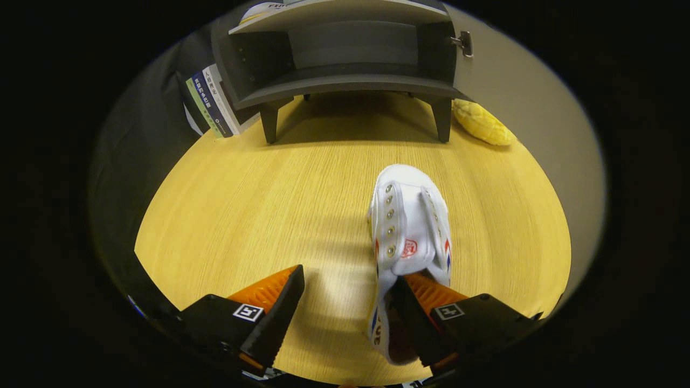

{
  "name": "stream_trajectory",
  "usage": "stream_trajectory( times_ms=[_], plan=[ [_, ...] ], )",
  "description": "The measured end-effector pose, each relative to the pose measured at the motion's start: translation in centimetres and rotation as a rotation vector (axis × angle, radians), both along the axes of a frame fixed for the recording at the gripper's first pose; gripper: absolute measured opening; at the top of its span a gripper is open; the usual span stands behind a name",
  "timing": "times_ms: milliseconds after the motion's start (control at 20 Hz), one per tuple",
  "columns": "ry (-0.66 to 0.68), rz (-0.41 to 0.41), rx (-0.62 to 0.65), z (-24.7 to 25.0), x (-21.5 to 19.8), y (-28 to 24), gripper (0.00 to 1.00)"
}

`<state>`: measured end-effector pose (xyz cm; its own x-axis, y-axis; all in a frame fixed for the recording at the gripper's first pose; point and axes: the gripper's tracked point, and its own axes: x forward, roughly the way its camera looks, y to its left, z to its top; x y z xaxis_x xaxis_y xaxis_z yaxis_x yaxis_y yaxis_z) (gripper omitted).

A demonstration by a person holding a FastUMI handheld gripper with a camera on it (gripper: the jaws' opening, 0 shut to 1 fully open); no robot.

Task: Open the shoe cabinet door, grab the shoes and put them into the shoe cabinet, then close the shoe cabinet door.

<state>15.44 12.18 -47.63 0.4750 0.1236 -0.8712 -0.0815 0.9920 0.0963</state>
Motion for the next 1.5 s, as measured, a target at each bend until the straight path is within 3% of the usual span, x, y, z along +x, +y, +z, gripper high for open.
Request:
stream_trajectory(
  times_ms=[250,500,600,650,700,900,1500],
  plan=[
    [-0.067,0.009,-0.074,-0.7,2.1,-1.2,0.96],
    [-0.05,-0.054,-0.129,-1.3,3.5,-3.9,0.45],
    [-0.034,-0.054,-0.084,-1.6,3.7,-3.1,0.24],
    [-0.022,-0.054,-0.091,-1.3,3.5,-3.1,0.23],
    [-0.021,-0.046,-0.093,-1.3,3.7,-3.1,0.12],
    [-0.009,-0.026,-0.086,-1.0,3.5,-3.3,0.03],
    [-0.091,-0.03,-0.132,1.6,3.6,-3.6,0.03]
  ],
)
